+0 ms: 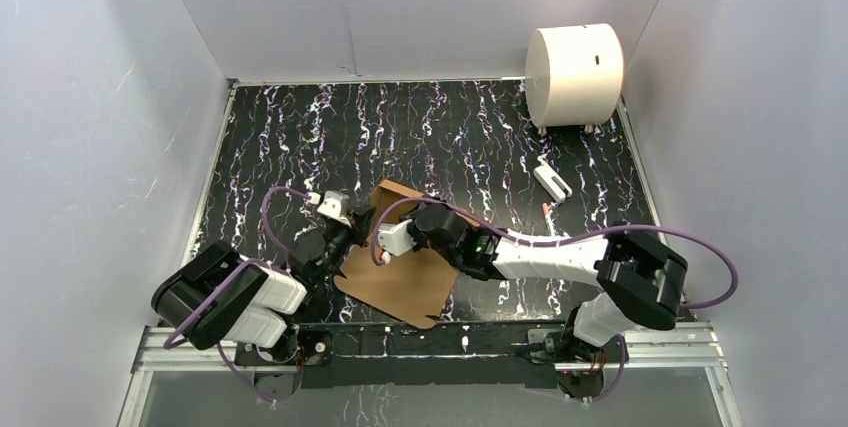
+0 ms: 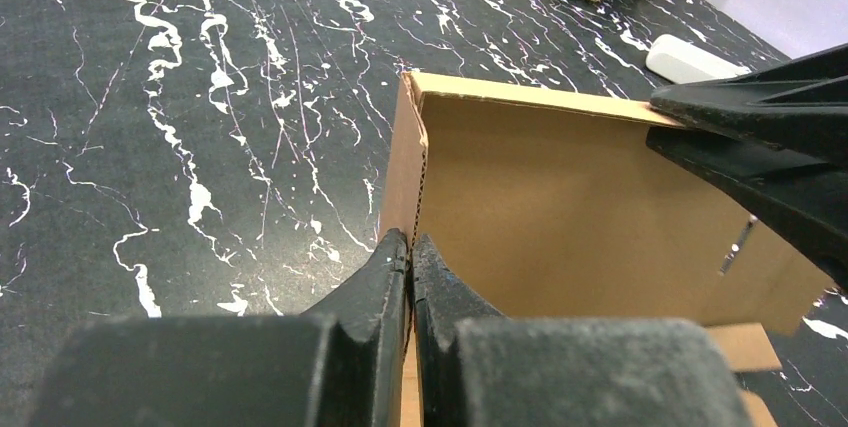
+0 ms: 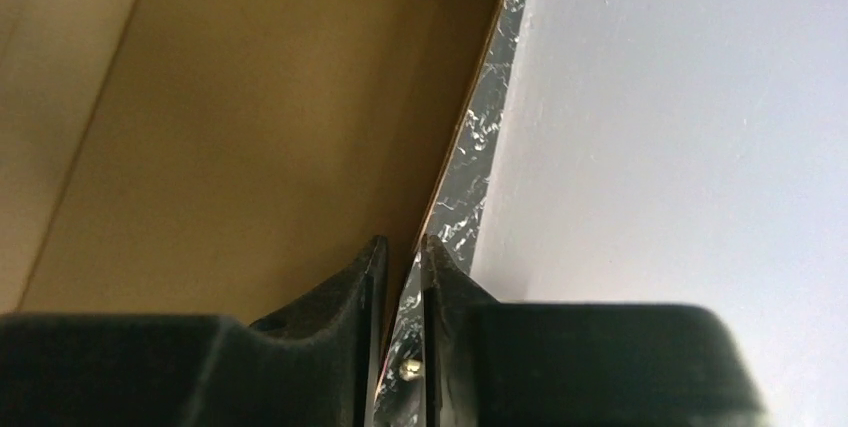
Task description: Fold the paper box
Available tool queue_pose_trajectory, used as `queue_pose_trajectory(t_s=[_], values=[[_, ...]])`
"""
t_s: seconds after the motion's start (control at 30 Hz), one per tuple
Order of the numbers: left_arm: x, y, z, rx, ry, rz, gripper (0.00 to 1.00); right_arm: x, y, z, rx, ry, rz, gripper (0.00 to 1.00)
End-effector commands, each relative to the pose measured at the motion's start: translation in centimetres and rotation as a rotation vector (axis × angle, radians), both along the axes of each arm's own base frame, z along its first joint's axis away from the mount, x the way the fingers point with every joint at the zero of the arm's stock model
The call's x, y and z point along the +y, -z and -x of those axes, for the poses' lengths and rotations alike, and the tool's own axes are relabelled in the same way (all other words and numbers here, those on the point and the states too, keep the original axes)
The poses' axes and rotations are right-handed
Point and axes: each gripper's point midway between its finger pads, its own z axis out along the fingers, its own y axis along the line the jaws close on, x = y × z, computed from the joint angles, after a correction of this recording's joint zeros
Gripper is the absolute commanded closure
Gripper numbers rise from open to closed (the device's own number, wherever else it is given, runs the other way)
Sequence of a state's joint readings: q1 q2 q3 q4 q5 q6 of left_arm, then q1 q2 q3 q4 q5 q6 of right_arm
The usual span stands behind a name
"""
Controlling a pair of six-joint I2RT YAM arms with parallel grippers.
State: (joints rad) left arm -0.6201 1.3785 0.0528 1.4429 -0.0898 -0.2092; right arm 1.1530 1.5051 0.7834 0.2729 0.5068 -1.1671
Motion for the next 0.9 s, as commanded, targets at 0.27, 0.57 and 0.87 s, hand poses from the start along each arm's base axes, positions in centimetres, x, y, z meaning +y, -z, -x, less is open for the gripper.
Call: queue_pose_trajectory(t_s=[0.27, 0.57, 0.87], values=[[0.1, 2.8, 1.3, 0.063, 0.010, -0.017, 1.00, 2.4, -5.8, 3.2, 0.197, -0.067, -0.252, 0.56], [0.1, 3.2, 1.3, 0.059, 0.016, -0.043, 1.00, 2.9, -7.2, 4.8, 0.387, -0.022, -0.364, 0.45], [0.0, 3.2, 0.9, 0.039, 0.019, -0.069, 1.00, 2.1, -13.7, 2.8, 0.575, 0.056, -0.653, 0.34]])
